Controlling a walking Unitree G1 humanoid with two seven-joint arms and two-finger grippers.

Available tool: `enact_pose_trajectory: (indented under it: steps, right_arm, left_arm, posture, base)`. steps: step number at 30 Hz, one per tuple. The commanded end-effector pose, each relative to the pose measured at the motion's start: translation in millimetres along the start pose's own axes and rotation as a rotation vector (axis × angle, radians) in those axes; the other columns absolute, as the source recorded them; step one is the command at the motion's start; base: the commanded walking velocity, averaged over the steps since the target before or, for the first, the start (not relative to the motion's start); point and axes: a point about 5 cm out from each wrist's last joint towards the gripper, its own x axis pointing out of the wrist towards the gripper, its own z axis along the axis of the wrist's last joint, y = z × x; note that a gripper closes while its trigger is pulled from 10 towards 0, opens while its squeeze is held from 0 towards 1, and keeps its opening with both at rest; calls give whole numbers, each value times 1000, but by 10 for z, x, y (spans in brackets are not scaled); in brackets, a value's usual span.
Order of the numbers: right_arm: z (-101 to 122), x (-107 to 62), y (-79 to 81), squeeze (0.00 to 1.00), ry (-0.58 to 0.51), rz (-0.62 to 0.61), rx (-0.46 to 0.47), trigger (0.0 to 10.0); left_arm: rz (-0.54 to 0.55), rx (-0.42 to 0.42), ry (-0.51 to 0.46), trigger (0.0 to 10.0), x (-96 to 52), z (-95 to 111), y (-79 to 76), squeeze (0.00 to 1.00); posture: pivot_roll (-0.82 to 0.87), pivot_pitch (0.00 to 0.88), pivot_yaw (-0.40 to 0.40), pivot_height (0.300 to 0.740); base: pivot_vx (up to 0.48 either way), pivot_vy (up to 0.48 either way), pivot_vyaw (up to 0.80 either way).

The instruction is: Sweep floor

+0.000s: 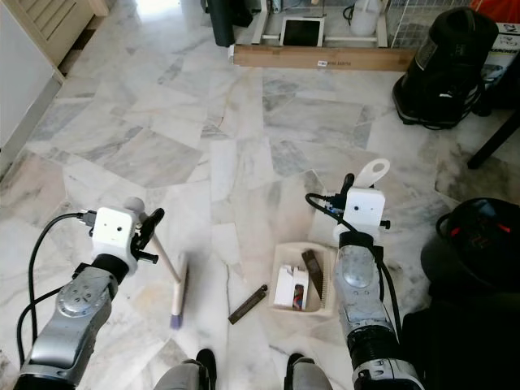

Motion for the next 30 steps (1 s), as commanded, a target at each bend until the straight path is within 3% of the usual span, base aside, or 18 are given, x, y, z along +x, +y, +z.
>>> enact_pose_trajectory:
  steps: [1,9,23,26,27,30]
  right_arm:
    - [100,34,37,0,-30,-2,43,10000]
    - [141,4,73,0,-20,21,115,10000]
    - [95,-93,55,0,20,57,132,10000]
    - [103,-92,59,0,21,66,130,10000]
    - [97,-91,57,0,24,68,129,10000]
    - [80,-90,53,0,33,72,125,10000]
  left_arm:
    - [12,15,-28,10000,8,10,10,0]
    - [22,-21,-99,10000,68,72,-30,0]
    - [14,-31,-152,10000,119,118,-63,0]
    - [13,-61,-170,10000,123,151,-74,0]
    - [24,-160,-192,10000,142,218,-64,0]
    - [37,-245,-252,10000,168,374,-33,0]
  posture:
    - [67,174,65,740]
    - [59,136,53,740]
    - [40,91,46,740]
    - [38,87,42,740]
    - [39,85,39,740]
    - [46,83,35,740]
  base:
    - [0,0,0]
    - [0,0,0]
    - [0,0,0]
    - [0,0,0]
    - [0,0,0]
    - [0,0,0]
